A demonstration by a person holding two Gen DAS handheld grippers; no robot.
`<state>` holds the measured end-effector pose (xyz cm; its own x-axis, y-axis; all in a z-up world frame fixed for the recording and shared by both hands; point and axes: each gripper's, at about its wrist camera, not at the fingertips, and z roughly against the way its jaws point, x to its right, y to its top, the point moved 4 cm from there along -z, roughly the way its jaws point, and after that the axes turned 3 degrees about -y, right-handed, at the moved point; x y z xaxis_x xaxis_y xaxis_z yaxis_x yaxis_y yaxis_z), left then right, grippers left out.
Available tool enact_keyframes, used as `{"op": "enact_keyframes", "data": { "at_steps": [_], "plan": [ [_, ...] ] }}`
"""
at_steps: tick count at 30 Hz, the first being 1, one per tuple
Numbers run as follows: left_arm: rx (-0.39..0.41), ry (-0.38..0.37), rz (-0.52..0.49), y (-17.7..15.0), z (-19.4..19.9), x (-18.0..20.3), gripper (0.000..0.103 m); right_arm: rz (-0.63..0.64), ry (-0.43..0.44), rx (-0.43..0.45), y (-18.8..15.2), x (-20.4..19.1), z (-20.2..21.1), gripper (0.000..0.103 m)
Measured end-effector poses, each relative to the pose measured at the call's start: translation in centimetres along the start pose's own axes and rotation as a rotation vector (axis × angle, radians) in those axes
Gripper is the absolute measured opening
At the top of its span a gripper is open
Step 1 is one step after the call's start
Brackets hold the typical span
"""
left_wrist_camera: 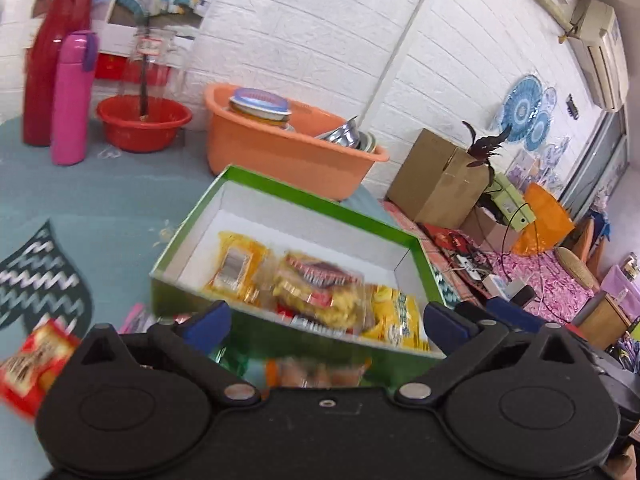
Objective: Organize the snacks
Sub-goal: 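Place the cracker bag into the green box with the left gripper, then grasp the red-white candy pack with the left gripper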
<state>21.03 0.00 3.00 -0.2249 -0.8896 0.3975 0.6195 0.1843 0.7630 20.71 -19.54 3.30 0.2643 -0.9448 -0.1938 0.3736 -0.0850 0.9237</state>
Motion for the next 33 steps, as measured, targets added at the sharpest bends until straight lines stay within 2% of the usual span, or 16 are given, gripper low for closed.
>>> {"op": "enact_keyframes", "data": {
  "at_steps": [2, 5, 10, 12, 16, 19, 23, 26, 28, 30, 31, 32, 33],
  "plan": [
    [0.005, 0.022, 0.020, -1.7, 1.9, -0.1, 0.103, 0.001, 0.026, 0.011, -0.5, -0.1, 1.8, 0.103],
    [0.013, -0.002, 0.067, -4.9, 4.2, -0.3, 0.103, 0.026, 0.054, -0.008, -2.0, -0.2, 4.1, 0.103],
    [-0.053, -0.051, 0.175, -10.5, 5.6, -0.9, 0.103, 0.093, 0.034, -0.083, -5.9, 0.6, 7.0, 0.103],
    [-0.083, -0.062, 0.185, -12.1, 5.5, -0.6, 0.103, 0.108, 0.019, -0.124, -7.6, 1.1, 7.8, 0.103],
    [-0.118, -0.077, 0.136, -12.9, 4.7, 0.9, 0.103, 0.126, -0.074, -0.143, -9.1, 2.6, 9.1, 0.103],
    [-0.103, -0.046, 0.097, -12.9, 4.4, 1.6, 0.103, 0.092, -0.140, -0.125, -8.5, 4.0, 9.0, 0.103],
    [-0.067, -0.023, 0.102, -13.5, 5.6, 1.1, 0.103, 0.096, -0.157, -0.125, -7.8, 5.1, 6.6, 0.103],
    [-0.050, -0.018, 0.110, -13.7, 6.6, 0.5, 0.103, 0.096, -0.198, -0.169, -7.9, 6.0, 3.7, 0.103],
    [-0.042, -0.029, 0.108, -13.4, 6.7, 0.5, 0.103, 0.073, -0.157, -0.206, -8.3, 5.9, 2.7, 0.093],
    [-0.043, -0.053, 0.101, -13.0, 6.2, 0.7, 0.103, 0.027, 0.028, -0.220, -8.8, 4.7, 3.2, 0.076],
    [-0.052, -0.062, 0.092, -12.8, 5.7, 0.9, 0.103, -0.006, 0.107, -0.218, -8.9, 4.3, 3.8, 0.074],
    [-0.064, -0.069, 0.082, -12.7, 5.2, 1.1, 0.103, -0.029, 0.136, -0.215, -8.9, 4.1, 4.3, 0.074],
    [-0.074, -0.080, 0.071, -12.6, 4.8, 1.3, 0.103, -0.031, 0.130, -0.207, -8.9, 3.9, 4.9, 0.075]
  ]
}}
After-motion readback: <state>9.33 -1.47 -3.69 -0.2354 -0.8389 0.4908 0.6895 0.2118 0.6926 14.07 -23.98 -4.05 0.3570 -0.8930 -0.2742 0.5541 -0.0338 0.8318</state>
